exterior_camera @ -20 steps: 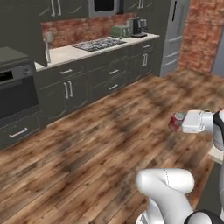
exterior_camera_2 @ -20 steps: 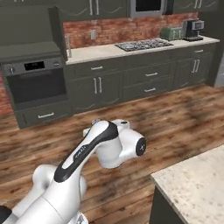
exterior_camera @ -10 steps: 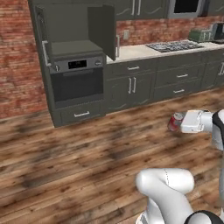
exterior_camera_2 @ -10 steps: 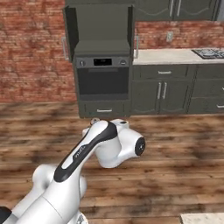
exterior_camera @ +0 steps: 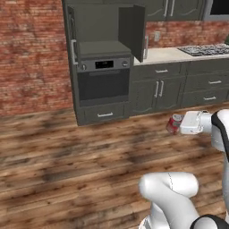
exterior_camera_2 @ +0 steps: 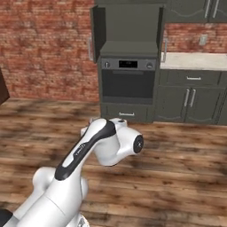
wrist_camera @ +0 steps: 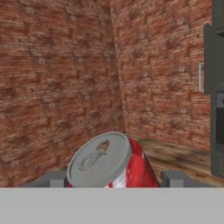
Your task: Pick the boxed drink, can from the counter and place them in the open cabinet.
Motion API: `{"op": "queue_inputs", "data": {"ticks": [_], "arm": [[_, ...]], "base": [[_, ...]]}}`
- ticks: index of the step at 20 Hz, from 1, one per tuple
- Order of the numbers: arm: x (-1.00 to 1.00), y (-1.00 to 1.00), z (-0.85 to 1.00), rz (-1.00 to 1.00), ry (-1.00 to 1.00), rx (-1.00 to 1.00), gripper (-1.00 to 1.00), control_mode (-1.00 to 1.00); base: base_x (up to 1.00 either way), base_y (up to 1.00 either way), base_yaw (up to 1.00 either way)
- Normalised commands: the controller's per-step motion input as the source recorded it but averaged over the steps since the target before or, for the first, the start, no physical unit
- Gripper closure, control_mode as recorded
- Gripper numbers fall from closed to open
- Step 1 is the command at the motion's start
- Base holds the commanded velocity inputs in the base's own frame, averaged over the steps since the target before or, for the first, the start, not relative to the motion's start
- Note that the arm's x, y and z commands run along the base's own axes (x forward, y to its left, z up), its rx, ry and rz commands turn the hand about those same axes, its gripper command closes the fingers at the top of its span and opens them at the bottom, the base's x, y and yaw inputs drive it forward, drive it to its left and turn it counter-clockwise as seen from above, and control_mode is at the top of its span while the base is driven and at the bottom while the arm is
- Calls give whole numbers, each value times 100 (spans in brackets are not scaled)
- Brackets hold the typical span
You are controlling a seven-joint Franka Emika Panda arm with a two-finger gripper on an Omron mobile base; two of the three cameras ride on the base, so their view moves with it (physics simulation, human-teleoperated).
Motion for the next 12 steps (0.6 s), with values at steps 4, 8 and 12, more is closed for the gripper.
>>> {"op": "queue_inputs", "data": {"ticks": [4, 8, 12], "arm": [[0, 0, 0, 0, 0, 0, 100, 100], [0, 0, 0, 0, 0, 0, 100, 100], [0, 0, 0, 0, 0, 0, 100, 100]], "base": [[100, 12, 0], [100, 26, 0], [100, 32, -2]]}}
